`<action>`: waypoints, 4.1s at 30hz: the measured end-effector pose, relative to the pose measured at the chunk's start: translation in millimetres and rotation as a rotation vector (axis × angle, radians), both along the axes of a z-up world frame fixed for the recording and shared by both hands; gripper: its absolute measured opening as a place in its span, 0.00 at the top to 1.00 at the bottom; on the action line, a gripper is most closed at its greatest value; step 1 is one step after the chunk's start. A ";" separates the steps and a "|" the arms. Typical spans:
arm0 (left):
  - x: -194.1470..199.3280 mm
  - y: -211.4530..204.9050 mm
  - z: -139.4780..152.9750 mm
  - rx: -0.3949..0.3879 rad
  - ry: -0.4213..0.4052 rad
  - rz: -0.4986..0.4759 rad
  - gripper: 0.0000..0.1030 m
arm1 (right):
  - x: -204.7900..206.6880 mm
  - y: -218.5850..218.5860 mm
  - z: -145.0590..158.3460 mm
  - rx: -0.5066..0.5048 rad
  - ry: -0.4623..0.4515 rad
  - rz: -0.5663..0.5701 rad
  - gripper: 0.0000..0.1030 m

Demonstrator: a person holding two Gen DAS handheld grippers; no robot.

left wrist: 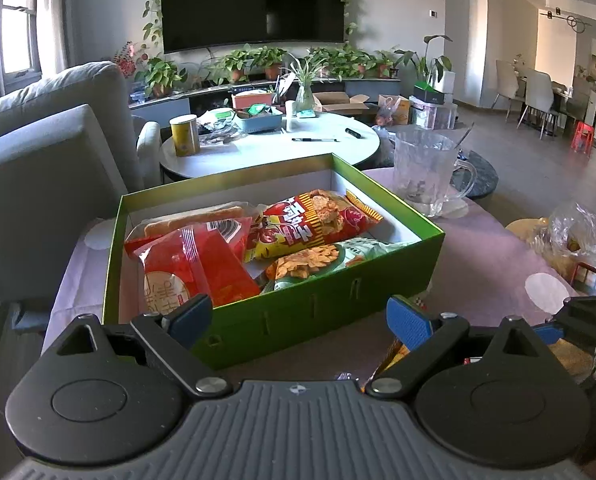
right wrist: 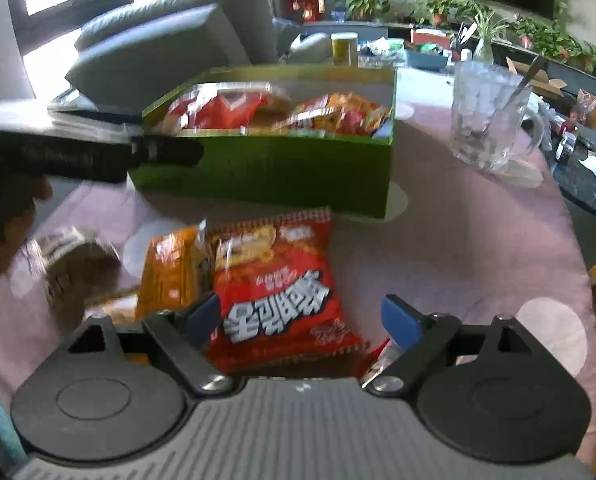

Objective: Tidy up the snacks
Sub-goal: 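Move the right gripper to the red chip bag and grasp it, then lift the red chip bag over the box rim and lower it inside, then open the right gripper to release the chip bag and withdraw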

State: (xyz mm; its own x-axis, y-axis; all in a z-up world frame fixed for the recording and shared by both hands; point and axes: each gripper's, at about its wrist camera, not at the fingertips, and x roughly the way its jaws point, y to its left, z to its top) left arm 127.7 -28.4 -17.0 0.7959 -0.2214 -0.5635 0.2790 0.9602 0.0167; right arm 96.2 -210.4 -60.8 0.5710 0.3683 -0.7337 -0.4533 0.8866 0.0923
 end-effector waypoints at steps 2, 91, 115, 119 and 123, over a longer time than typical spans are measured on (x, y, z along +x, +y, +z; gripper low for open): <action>0.5 -0.6 -0.5 -0.007 0.006 0.002 0.09 | -3.7 1.8 -2.9 -0.023 -0.028 0.006 0.17; 0.7 -50.5 15.9 -0.085 0.080 -0.206 0.33 | 48.4 -17.0 61.3 0.309 0.005 -0.122 0.40; 132.0 -45.3 20.1 0.005 0.063 -0.092 0.33 | 165.0 16.7 69.8 0.278 -0.008 -0.120 0.40; 139.0 -45.9 10.3 0.035 0.072 -0.069 0.17 | 174.4 16.2 61.1 0.282 -0.004 -0.143 0.40; 128.0 -31.6 2.9 0.071 0.050 -0.005 0.15 | 166.9 8.8 48.1 0.255 -0.039 -0.213 0.40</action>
